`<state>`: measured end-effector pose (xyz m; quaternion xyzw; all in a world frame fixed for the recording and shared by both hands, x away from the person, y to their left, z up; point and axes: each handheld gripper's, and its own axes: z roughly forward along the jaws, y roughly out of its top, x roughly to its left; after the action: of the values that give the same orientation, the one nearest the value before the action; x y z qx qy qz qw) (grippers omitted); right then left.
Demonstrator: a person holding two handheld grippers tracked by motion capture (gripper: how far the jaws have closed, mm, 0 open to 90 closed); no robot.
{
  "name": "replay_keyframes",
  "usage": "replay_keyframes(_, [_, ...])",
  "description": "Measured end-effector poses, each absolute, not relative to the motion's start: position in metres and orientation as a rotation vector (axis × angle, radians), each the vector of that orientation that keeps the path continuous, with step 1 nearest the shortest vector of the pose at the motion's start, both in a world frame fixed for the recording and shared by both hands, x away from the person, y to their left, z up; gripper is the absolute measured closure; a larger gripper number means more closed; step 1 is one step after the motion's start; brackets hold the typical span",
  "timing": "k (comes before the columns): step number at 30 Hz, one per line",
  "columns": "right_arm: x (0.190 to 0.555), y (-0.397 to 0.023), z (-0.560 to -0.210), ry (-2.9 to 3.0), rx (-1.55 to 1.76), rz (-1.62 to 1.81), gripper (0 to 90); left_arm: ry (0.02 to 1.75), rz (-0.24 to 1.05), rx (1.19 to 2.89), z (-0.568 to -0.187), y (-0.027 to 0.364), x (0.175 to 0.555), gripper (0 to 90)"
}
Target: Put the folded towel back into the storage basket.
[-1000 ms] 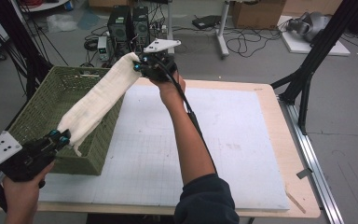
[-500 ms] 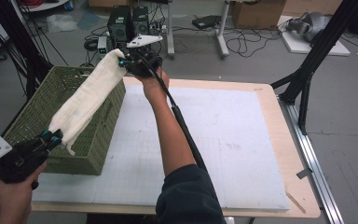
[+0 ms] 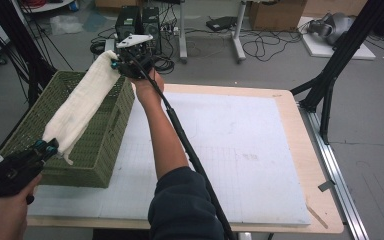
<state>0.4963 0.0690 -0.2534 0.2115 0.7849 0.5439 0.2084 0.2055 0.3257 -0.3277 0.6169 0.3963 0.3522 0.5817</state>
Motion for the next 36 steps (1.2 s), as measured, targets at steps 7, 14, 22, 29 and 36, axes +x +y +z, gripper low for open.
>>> replay_keyframes(7, [0.502, 0.091, -0.258, 2.192, 0.592, 1.498, 80.7, 0.956, 0.838, 1.428, -0.329, 0.332, 0.205, 83.3])
replay_keyframes(14, [0.514, 0.114, -0.263, 2.221, 0.585, 1.462, 80.8, 0.989, 0.839, 1.435, -0.333, 0.336, 0.211, 83.4])
replay_keyframes(22, [0.515, 0.144, -0.278, 2.192, 0.591, 1.389, 52.5, 1.099, 0.834, 1.387, -0.334, 0.343, 0.213, 42.5])
replay_keyframes(29, [0.506, 0.126, -0.281, 2.208, 0.599, 1.410, 45.4, 1.105, 0.818, 1.386, -0.333, 0.343, 0.212, 35.6])
replay_keyframes(36, [0.488, 0.086, -0.288, 2.218, 0.602, 1.473, 34.9, 1.068, 0.756, 1.428, -0.333, 0.334, 0.216, 18.3])
